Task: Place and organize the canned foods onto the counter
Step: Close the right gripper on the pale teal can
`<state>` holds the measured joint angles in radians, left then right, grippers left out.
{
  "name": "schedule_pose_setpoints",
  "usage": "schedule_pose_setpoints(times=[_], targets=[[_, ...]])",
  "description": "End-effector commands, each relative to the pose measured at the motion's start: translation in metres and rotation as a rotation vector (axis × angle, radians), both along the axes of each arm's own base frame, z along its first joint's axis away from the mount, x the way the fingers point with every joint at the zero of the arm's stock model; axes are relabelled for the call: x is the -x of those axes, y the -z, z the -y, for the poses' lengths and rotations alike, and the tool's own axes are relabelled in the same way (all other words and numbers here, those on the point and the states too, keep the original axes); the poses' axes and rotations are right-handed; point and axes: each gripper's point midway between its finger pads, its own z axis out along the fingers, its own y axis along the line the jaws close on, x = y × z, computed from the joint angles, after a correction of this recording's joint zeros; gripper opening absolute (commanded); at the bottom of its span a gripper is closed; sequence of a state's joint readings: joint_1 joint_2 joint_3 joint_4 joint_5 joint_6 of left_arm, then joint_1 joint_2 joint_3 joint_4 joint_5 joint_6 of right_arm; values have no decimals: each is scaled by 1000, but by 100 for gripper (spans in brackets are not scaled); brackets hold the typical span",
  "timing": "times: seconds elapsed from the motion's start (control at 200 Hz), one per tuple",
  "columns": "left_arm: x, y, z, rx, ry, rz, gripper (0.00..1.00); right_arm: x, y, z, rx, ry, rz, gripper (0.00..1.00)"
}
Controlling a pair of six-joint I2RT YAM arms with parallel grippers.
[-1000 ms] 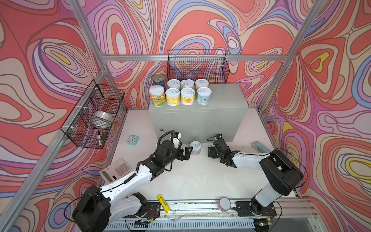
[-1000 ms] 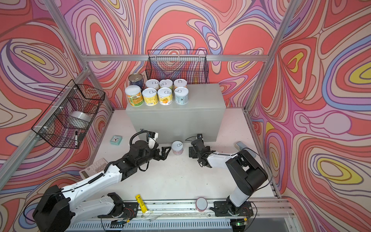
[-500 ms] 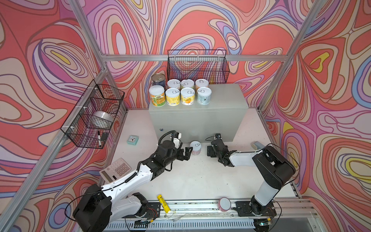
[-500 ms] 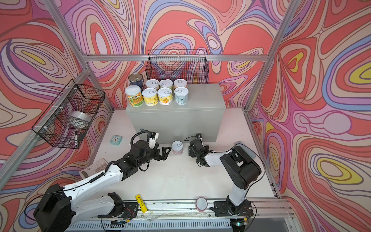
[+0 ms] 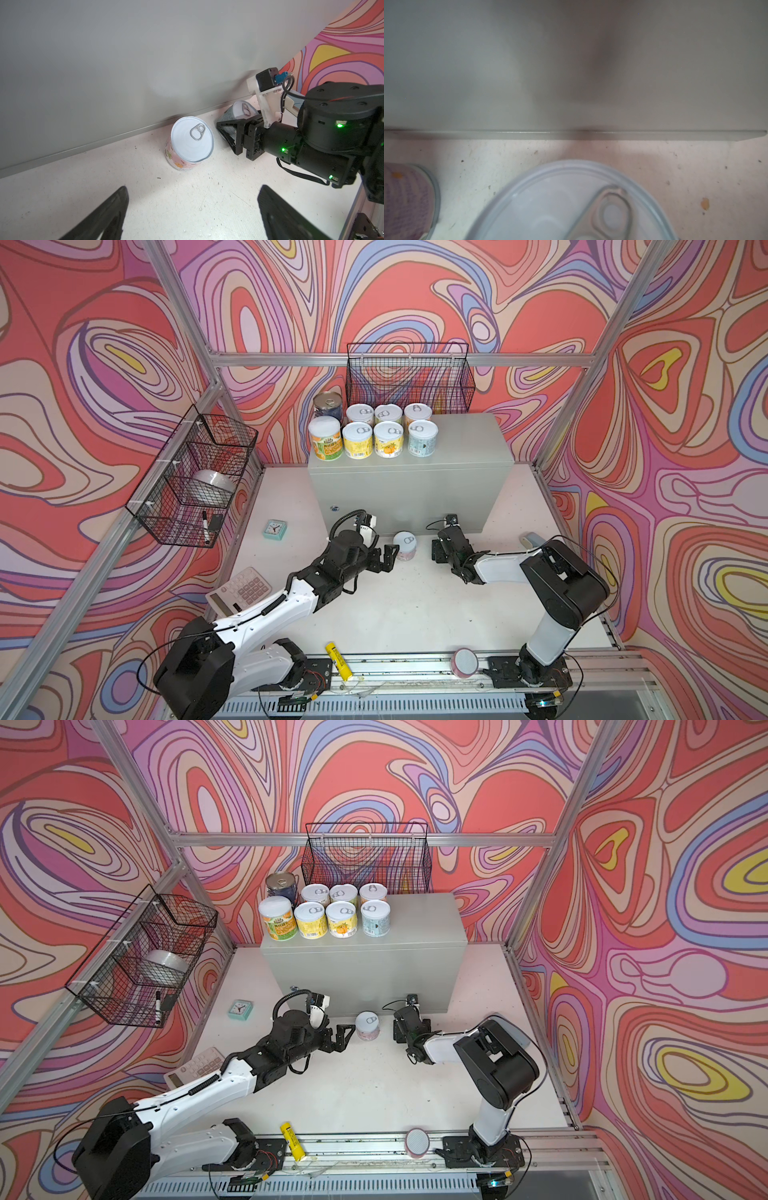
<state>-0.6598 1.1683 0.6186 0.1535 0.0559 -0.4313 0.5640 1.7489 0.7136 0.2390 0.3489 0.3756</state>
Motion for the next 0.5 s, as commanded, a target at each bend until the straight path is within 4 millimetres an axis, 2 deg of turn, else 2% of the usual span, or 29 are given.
schedule_pose_setpoints(times=[0.0,0.09,0.14,0.165,0.19,0.35,0.416,0.496], targets=[[-5,-10,5,25,3,3,98,2,1,-6,-28,-28,-11,60],[-5,-12,4,27,3,6,98,6,1,-10,-44,-51,-25,47],[-4,-13,4,25,4,8,98,9,1,-13,-59,-71,-38,33],[-4,-12,4,23,6,7,98,12,1,-15,-67,-85,-46,22],[-4,-13,4,24,4,9,98,14,1,-16,-69,-93,-52,0],[0,-16,5,30,20,4,98,32,-3,-15,-97,-114,-98,0],[1,-19,4,33,25,4,98,41,-12,-14,-107,-119,-119,0],[4,-25,4,39,31,9,98,50,-37,-11,-109,-126,-121,0]])
